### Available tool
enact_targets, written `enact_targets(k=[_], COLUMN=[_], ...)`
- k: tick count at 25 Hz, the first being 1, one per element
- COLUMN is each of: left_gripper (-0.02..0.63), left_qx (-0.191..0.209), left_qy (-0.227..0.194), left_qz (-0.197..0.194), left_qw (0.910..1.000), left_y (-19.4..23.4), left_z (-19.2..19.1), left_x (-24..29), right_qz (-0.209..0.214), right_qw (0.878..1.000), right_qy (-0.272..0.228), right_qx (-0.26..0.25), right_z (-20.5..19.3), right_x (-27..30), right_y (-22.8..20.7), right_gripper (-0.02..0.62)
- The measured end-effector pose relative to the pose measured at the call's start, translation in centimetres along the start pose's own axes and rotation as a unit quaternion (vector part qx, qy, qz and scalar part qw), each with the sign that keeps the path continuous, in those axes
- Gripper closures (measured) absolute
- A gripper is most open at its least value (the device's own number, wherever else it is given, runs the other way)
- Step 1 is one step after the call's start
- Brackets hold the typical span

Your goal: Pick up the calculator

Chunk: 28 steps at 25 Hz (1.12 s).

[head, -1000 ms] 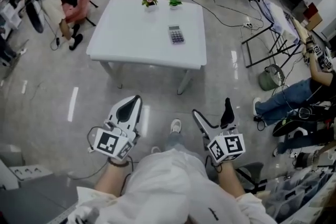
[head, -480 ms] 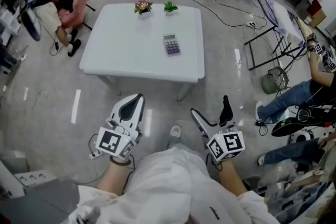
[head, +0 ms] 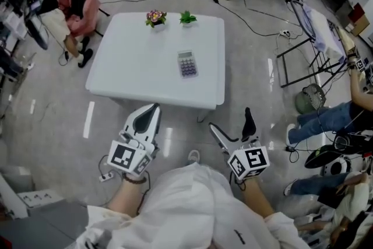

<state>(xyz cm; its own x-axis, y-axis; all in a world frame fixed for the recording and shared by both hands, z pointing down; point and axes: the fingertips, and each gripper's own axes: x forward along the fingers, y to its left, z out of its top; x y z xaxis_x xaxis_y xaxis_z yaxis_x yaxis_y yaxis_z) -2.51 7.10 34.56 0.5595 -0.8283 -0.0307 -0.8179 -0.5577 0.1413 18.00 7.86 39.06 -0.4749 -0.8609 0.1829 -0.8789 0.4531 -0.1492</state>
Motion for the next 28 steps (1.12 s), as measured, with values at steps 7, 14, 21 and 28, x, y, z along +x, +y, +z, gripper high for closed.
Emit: enact_targets(k=[7, 14, 21, 28], left_gripper=[0.589, 0.589, 0.589, 0.589], left_qx=[0.006, 0.003, 0.007, -0.001], left_qy=[0.007, 0.014, 0.013, 0.01], left_qz=[0.012, 0.03, 0.035, 0.03], left_qw=[0.9999, 0.9994, 0.9993, 0.9995], left_y=[-0.2, -0.6, 0.4, 3.5], left_z=[-0.5, -1.5, -1.0, -1.3], left_x=[4.4, 5.8, 5.8, 8.4], right_qz=[0.01, 0.024, 0.033, 0.034], right_qw=[1.0, 1.0, 0.999, 0.999], right_qy=[0.005, 0.01, 0.02, 0.037], right_qx=[0.009, 0.016, 0.022, 0.018], right_z=[0.2, -0.2, -0.9, -1.0], right_x=[2.0, 2.9, 4.1, 8.0], right_y=[-3.7, -5.6, -5.1, -5.1], right_gripper=[0.032, 0.032, 0.032, 0.032])
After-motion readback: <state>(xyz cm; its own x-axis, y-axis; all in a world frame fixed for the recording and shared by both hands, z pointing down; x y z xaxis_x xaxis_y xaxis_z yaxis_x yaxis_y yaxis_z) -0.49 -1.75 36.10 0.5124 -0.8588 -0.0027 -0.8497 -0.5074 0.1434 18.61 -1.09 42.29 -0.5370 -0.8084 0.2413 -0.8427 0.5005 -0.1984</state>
